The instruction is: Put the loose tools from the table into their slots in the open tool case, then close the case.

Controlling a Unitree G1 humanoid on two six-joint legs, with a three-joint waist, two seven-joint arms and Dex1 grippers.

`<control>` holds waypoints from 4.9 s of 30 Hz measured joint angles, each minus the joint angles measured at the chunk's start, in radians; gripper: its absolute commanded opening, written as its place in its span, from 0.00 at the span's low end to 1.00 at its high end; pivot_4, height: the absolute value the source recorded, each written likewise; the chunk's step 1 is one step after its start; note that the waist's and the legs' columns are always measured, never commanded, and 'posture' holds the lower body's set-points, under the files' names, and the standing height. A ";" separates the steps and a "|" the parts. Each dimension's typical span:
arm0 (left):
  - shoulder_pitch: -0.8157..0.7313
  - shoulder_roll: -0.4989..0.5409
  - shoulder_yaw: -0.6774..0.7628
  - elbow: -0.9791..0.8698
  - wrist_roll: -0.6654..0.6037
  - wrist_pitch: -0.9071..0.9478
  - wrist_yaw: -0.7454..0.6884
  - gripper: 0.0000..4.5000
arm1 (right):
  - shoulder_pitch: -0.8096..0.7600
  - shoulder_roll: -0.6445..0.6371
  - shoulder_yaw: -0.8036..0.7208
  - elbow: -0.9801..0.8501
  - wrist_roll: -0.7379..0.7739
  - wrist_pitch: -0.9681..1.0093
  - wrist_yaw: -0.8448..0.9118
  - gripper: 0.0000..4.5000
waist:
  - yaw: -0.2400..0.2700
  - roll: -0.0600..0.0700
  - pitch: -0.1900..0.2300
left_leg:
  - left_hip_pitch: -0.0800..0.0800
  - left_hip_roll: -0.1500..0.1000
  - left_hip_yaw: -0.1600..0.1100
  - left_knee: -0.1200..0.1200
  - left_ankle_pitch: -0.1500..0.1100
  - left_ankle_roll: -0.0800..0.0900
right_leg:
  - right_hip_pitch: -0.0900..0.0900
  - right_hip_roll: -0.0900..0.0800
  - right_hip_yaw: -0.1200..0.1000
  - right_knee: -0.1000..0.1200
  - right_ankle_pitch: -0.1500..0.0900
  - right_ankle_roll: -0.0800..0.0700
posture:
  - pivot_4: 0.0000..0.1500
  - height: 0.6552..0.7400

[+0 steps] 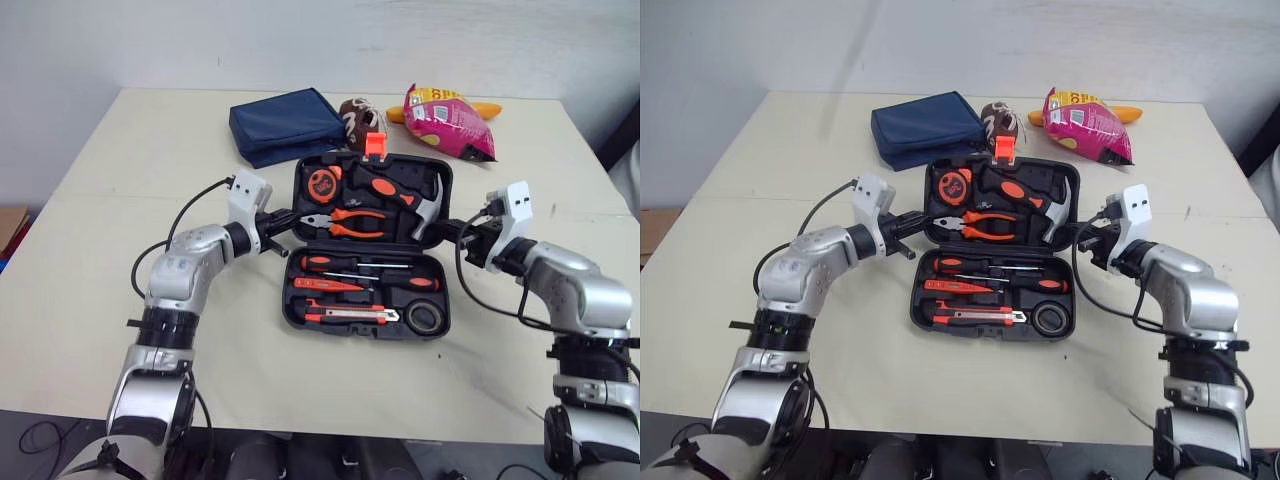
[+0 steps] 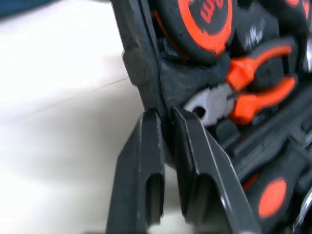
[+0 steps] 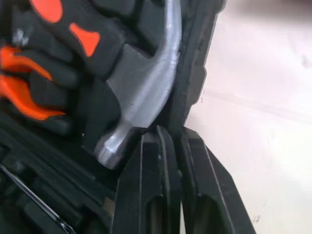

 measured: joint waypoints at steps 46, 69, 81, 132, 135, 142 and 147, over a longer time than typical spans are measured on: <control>-0.053 0.174 -0.055 0.324 0.119 -0.472 -0.205 0.02 | 0.785 -0.492 0.158 -0.260 0.171 -0.497 0.311 0.00 | 0.026 -0.003 0.000 | 0.021 0.001 -0.004 0.001 -0.005 0.005 | 0.028 0.000 -0.002 -0.012 0.001 0.002 | 1.00 1.00; -0.200 0.041 -0.104 0.699 0.227 -0.708 -0.457 0.02 | 0.260 -0.157 0.276 0.070 -0.136 -0.591 0.259 0.00 | -0.006 -0.014 -0.003 | 0.023 0.003 0.001 0.001 -0.003 0.004 | 0.026 -0.001 -0.002 -0.008 0.005 -0.001 | 1.00 1.00; 0.170 0.057 -0.043 0.083 0.151 -0.382 -0.293 0.02 | -0.045 -0.020 0.281 0.469 -0.259 -0.717 0.154 0.00 | 0.001 -0.010 -0.001 | 0.021 0.003 0.002 0.002 -0.002 0.004 | 0.023 -0.001 -0.001 -0.006 0.005 -0.002 | 1.00 1.00; -0.243 -0.138 -0.295 0.301 0.208 -0.317 -0.391 0.02 | 0.384 -0.180 0.198 -0.330 -0.094 -0.188 0.118 0.00 | 0.003 -0.004 0.000 | 0.020 0.001 -0.003 0.000 -0.002 0.005 | 0.026 0.000 -0.001 -0.011 0.003 0.001 | 1.00 1.00; -0.243 -0.138 -0.295 0.303 0.211 -0.313 -0.390 0.02 | 0.375 -0.153 0.213 -0.298 -0.109 -0.202 0.114 0.00 | 0.002 -0.004 0.000 | 0.021 0.001 -0.003 0.000 -0.002 0.005 | 0.027 0.000 -0.001 -0.011 0.003 0.002 | 1.00 1.00; -0.244 -0.136 -0.305 0.299 0.218 -0.287 -0.383 0.02 | 0.299 -0.059 0.290 -0.179 -0.160 -0.297 0.111 0.00 | 0.001 -0.004 0.000 | 0.022 0.001 -0.003 0.000 -0.002 0.005 | 0.028 0.000 -0.001 -0.011 0.003 0.002 | 1.00 1.00; -0.238 -0.124 -0.317 0.299 0.221 -0.290 -0.403 0.02 | 0.262 -0.026 0.297 -0.119 -0.182 -0.357 0.114 0.00 | -0.003 -0.002 -0.002 | 0.023 0.001 -0.003 -0.001 -0.003 0.004 | 0.028 0.000 -0.001 -0.011 0.003 0.001 | 1.00 1.00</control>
